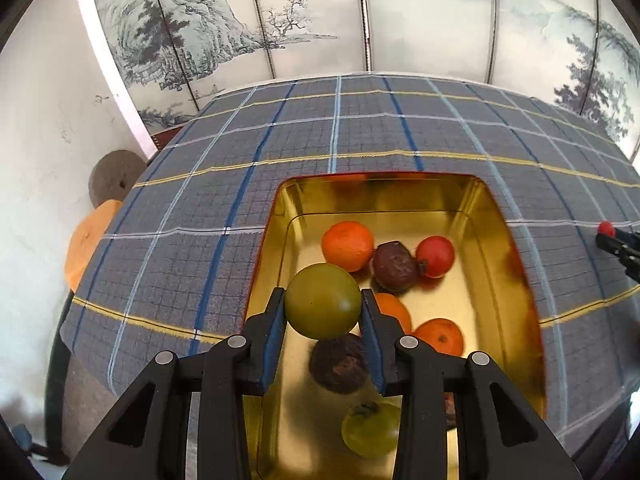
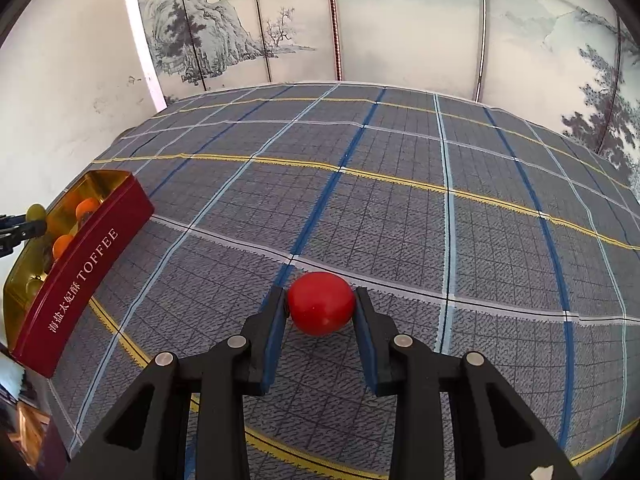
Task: Organize fruits
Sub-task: 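Open the left tool to drop the yellow-green fruit into the tin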
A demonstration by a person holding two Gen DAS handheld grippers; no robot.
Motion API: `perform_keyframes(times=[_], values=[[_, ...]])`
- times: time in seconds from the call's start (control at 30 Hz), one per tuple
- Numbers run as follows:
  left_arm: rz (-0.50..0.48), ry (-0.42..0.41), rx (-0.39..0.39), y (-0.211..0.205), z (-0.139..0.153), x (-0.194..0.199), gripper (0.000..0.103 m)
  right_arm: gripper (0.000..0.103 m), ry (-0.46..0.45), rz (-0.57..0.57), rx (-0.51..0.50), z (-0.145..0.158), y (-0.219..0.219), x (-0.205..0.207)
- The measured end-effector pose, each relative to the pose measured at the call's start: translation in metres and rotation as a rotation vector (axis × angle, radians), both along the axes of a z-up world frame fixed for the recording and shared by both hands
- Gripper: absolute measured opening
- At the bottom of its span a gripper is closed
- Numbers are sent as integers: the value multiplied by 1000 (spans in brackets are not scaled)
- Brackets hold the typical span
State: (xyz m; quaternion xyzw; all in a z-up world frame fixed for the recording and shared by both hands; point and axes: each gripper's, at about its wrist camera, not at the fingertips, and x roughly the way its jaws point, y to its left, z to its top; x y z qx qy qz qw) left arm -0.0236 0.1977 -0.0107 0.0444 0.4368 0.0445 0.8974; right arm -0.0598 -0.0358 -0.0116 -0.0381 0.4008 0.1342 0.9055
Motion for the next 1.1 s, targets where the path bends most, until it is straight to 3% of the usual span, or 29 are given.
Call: perform_keyframes(times=[0.9, 1.1], values=[[24, 26, 13, 15, -18, 12, 38, 31, 26, -8, -37, -7, 5, 6], [28, 21, 44, 12, -17, 12, 44, 31, 27, -9, -39, -8, 5, 6]])
